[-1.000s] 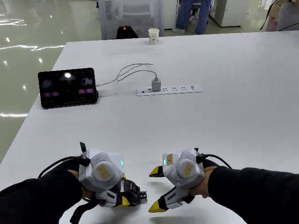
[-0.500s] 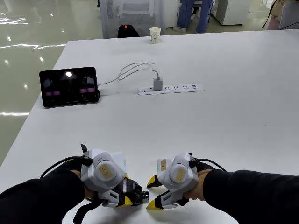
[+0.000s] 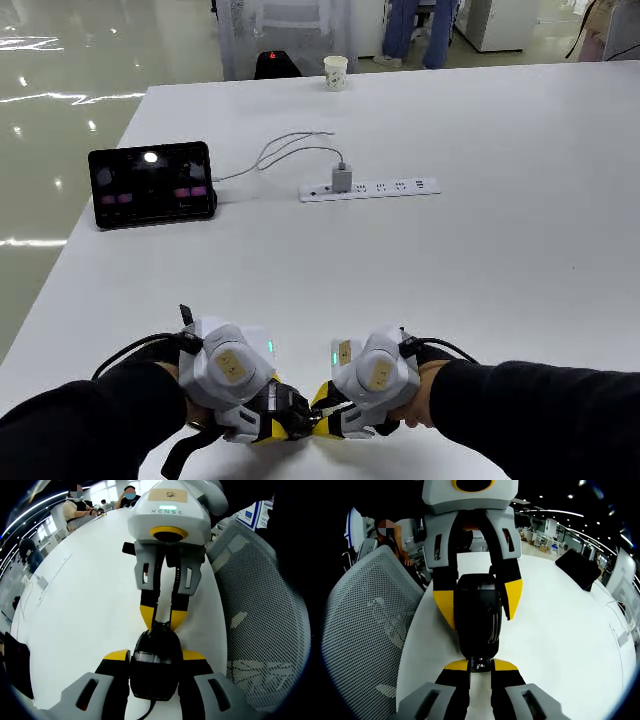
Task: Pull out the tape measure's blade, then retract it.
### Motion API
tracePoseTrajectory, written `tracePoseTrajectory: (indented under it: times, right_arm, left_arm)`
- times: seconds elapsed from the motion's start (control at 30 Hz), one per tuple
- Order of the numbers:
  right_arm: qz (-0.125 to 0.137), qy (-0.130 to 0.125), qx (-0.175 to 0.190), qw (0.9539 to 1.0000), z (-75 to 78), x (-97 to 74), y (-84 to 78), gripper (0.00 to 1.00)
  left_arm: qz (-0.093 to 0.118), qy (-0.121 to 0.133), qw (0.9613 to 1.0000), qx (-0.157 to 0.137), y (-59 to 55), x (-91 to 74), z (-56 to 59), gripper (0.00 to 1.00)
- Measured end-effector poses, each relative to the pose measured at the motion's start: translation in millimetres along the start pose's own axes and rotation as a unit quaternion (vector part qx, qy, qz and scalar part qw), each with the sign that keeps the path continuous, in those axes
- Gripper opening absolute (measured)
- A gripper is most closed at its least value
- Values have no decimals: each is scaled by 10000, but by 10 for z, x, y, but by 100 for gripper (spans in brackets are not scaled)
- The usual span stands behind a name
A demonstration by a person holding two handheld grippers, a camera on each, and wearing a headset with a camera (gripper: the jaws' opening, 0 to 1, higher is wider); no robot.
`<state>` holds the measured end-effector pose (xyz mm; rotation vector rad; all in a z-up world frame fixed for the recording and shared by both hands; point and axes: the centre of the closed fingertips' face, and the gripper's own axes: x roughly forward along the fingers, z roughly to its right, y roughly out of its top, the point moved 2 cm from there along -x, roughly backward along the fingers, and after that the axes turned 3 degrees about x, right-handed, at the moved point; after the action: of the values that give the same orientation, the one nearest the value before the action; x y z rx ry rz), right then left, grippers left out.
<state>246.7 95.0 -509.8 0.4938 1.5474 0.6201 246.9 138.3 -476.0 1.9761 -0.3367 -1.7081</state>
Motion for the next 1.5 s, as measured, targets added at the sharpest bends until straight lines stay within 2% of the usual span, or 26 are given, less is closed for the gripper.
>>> tracePoseTrajectory:
  times: [0.03, 0.07, 0.17, 0.4, 0.53, 0.63, 0.77, 0.97, 1.1, 1.5]
  right_arm:
    - [-59, -22, -261, 9996, 8, 0, -3, 12]
    - [-81, -37, -375, 9993, -6, 4, -4, 12]
    - [-60, -31, -99, 9999, -3, 12, -3, 12]
    - [-61, -13, -27, 10000, -9, 10, 12, 12]
    - [-17, 38, -102, 9999, -12, 10, 8, 12]
    - [-48, 43, -401, 9992, -24, -1, -4, 11]
    - [-43, 75, -176, 9998, -4, -14, -6, 10]
    - [-75, 130, -14, 9999, -13, -20, -26, 10]
    - [-95, 108, -86, 9999, -19, -23, -35, 10]
    - [-120, 146, 56, 9998, -23, -74, -85, 10]
  left_arm:
    - [4, -1, 10000, 1, -2, -1, -1, 31]
    - [10, 0, 10000, 5, -2, 0, -2, 31]
    - [30, 2, 10000, 6, -1, 1, -6, 31]
    - [45, 8, 10000, 4, -3, 3, -5, 31]
    - [49, 16, 10000, 10, -2, 2, -5, 31]
    - [57, 7, 10000, 10, -3, -2, -5, 31]
    - [105, -5, 9999, 0, -14, -8, -11, 31]
    - [53, -51, 10000, 10, -8, -2, -8, 31]
    - [63, -63, 10000, 5, -9, -2, -10, 31]
    - [60, -74, 10000, 18, -5, -3, 5, 31]
